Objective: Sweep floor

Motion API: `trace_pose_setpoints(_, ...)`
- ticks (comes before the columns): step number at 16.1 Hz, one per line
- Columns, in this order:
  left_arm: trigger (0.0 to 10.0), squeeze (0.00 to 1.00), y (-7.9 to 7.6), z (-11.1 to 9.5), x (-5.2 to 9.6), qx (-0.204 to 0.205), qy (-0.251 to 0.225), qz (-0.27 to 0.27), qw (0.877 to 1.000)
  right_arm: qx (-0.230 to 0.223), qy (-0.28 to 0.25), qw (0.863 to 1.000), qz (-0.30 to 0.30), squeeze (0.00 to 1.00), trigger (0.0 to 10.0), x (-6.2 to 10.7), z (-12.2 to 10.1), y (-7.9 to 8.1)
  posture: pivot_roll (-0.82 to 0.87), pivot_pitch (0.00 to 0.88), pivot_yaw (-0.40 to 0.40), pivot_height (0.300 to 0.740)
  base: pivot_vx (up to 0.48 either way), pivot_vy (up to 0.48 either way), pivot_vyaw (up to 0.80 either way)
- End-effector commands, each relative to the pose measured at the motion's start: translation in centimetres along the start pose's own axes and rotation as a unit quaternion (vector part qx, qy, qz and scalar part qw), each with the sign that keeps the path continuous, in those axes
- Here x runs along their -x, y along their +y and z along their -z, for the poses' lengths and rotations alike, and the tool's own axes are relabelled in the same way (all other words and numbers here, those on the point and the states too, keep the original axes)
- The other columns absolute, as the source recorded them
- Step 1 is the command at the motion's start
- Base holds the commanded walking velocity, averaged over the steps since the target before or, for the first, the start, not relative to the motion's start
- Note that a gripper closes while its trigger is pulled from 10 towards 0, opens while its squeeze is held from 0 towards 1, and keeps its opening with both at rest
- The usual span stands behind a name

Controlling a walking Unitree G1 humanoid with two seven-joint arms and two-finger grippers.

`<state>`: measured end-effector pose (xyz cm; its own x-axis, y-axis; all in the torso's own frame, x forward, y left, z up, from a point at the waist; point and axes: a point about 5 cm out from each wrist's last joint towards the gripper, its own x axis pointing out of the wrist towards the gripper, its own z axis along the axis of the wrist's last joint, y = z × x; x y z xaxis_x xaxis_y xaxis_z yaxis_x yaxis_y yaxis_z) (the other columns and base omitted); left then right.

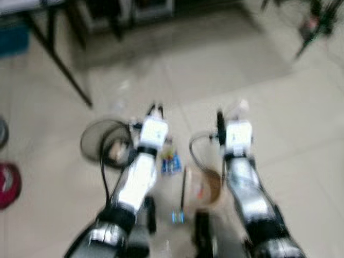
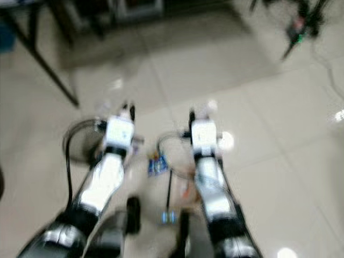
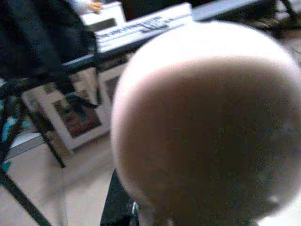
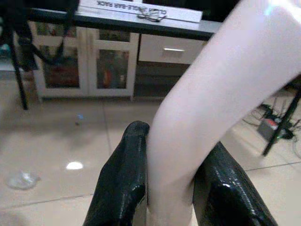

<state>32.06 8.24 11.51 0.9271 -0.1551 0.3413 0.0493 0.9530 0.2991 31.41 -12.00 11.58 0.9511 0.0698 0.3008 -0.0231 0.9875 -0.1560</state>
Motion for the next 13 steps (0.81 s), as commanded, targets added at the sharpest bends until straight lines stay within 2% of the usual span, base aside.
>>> trace_pose_setpoints(1, 10.0, 0.00, -0.1, 1.2, 0.9, 0.002, 0.031, 0.000, 1.000, -0.007, 0.016, 1.000, -0.002, 0.00, 10.0, 0.1, 0.5, -0.4, -0.06, 0.377, 0.016, 0.740, 0.000, 0.000, 0.00)
trace_pose_setpoints(5, 10.0, 0.00, 0.6, 1.8, 0.9, 0.002, 0.044, -0.012, 0.999, 0.008, -0.004, 1.000, -0.018, 0.00, 10.0, -0.6, -0.2, -1.1, -0.06, 0.375, 0.010, 0.740, 0.000, 0.000, 0.00)
trace_pose_setpoints(9, 10.0, 0.00, 0.8, 1.8, 0.5, 0.005, 0.044, -0.017, 0.999, -0.002, -0.012, 1.000, -0.001, 0.00, 10.0, -1.0, -0.5, -1.1, -0.06, 0.375, 0.014, 0.740, 0.000, 0.000, 0.00)
trace_pose_setpoints(13, 10.0, 0.00, 0.8, 1.6, 0.3, 0.008, 0.041, -0.018, 0.999, -0.002, -0.039, 0.999, 0.014, 0.00, 10.0, -2.3, -1.8, -2.5, -0.06, 0.368, 0.013, 0.740, 0.000, 0.000, 0.00)
